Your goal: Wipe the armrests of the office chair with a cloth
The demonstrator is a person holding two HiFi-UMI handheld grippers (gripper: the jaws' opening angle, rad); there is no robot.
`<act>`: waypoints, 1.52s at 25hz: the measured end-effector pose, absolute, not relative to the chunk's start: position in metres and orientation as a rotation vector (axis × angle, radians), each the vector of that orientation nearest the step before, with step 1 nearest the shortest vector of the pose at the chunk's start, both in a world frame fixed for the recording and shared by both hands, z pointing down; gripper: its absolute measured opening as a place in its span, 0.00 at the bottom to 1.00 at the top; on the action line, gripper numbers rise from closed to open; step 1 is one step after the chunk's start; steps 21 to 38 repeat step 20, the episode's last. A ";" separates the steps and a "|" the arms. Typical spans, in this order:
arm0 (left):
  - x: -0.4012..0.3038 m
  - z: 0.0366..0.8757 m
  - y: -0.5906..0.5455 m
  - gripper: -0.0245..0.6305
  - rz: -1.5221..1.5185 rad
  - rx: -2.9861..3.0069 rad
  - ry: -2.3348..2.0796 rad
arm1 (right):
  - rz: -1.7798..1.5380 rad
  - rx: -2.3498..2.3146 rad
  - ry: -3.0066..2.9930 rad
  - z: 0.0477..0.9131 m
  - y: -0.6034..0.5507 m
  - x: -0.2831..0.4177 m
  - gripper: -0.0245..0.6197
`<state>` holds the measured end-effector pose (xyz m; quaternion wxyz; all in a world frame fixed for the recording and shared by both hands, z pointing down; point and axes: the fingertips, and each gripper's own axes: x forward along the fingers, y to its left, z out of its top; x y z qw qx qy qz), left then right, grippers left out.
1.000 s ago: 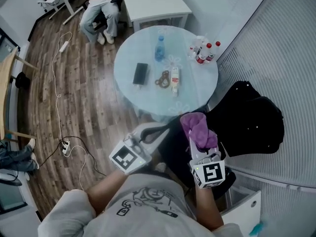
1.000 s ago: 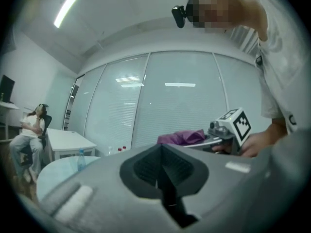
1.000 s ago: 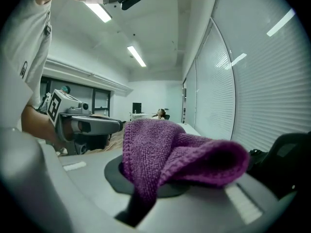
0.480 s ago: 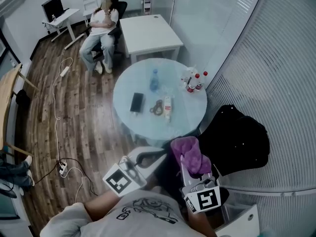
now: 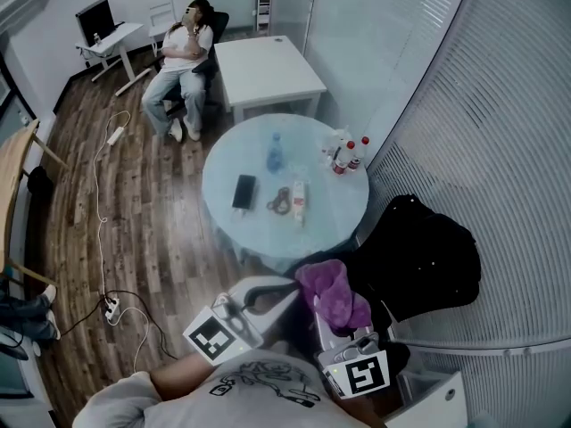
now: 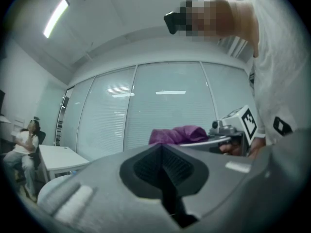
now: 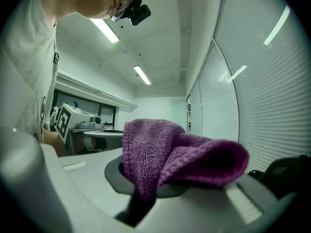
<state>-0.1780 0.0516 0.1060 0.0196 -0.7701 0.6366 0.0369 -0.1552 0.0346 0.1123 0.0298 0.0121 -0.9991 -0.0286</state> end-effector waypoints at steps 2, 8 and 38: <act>-0.177 0.107 0.051 0.04 0.112 -2.390 1.977 | -0.075 0.035 -3.083 0.113 0.035 -0.154 0.09; -0.175 0.106 0.049 0.04 0.122 -2.383 1.969 | -0.059 0.040 -3.083 0.117 0.033 -0.149 0.09; -0.169 0.106 0.044 0.04 0.113 -2.395 1.963 | -0.066 0.045 -3.082 0.115 0.028 -0.144 0.09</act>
